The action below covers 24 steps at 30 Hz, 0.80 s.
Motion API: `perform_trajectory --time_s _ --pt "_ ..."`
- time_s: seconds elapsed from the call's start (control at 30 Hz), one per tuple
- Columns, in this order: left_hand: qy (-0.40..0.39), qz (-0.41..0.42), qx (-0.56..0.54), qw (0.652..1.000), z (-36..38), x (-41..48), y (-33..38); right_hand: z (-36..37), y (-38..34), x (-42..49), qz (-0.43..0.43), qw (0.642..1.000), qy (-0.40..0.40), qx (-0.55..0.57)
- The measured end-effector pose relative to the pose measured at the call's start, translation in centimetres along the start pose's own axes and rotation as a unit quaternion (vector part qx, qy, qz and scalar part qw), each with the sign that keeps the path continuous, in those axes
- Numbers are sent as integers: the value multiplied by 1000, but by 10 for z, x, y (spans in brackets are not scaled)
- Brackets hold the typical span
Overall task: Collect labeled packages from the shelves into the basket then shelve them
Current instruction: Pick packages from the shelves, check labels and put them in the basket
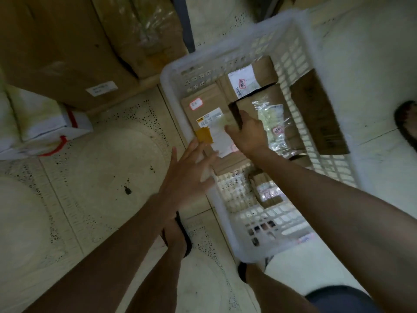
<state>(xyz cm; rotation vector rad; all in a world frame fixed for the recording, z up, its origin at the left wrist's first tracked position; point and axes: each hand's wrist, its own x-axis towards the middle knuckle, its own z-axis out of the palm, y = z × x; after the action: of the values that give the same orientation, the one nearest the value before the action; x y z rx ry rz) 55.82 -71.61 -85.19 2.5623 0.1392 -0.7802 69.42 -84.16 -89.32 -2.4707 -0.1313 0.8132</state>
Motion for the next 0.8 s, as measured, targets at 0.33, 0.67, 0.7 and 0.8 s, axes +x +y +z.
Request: perform_trajectory --time_s 0.33,0.67,0.7,0.8 --pt "251 -99 -103 958 -190 -132 118 -191 -139 -157 -152 985 63 45" --pt "417 -107 -108 896 -416 -337 148 -347 -380 -347 -389 905 165 44" --pt "435 -102 -102 889 -433 -360 148 -355 -400 -367 -406 896 179 39" --pt "494 -83 -98 860 -473 -438 144 -368 -458 -425 -442 873 207 28"
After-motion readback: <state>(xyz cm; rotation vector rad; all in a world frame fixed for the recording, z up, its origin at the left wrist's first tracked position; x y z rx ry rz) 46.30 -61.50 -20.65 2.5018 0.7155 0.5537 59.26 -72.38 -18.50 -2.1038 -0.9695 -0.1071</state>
